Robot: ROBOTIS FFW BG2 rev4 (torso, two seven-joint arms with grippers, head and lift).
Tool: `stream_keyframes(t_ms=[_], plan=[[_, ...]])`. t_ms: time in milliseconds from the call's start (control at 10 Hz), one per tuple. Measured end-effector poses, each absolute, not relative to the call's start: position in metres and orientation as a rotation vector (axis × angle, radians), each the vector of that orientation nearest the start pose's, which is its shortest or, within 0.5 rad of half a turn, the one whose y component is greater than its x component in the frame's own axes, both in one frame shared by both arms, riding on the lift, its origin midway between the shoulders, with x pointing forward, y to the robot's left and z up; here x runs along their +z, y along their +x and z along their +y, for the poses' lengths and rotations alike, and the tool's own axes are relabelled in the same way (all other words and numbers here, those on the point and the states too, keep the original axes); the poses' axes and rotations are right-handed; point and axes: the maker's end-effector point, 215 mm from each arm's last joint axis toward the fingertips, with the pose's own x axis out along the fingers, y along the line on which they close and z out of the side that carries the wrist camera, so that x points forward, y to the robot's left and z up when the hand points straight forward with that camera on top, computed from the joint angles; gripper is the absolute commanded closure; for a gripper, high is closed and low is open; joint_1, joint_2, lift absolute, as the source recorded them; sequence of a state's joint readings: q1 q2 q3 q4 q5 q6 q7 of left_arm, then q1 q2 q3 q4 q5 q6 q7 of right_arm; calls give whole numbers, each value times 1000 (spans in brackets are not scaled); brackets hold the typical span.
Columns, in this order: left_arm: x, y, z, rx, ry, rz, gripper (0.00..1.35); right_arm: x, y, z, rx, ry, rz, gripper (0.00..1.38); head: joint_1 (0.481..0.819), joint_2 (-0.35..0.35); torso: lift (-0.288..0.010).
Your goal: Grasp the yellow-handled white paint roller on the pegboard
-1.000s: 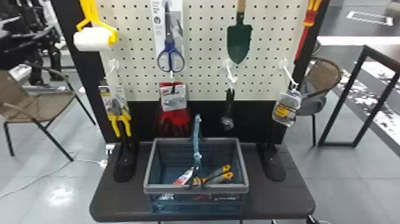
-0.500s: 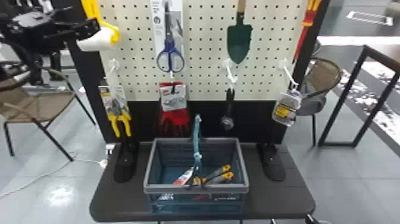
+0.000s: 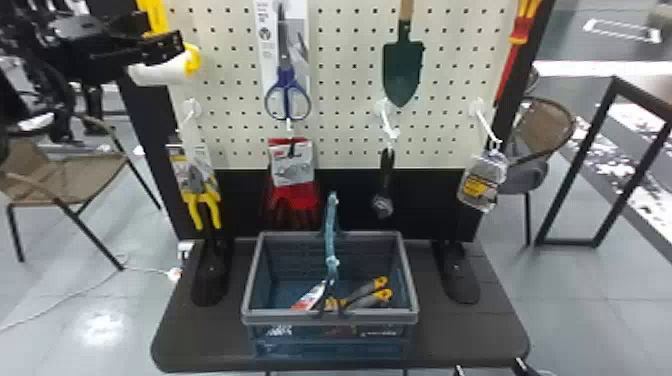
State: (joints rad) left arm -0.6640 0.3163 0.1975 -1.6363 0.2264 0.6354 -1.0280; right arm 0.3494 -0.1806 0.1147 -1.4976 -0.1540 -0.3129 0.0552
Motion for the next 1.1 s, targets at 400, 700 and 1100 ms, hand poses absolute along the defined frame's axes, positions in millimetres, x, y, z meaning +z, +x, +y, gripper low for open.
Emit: stream_keyframes(t_ms=[400,700,1100], plan=[[-9,643,232,-911,55,-137,777,-474,449,-217,160,6,124,223,549,0,-100],[-8,646,235,-907,46,-130,826,-475,448,-217,159,9,126,223,549,0,-100],[-7,647,237,-915,28,-116,1217,-475,448,-216,159,10,127,223,549,0,-100]])
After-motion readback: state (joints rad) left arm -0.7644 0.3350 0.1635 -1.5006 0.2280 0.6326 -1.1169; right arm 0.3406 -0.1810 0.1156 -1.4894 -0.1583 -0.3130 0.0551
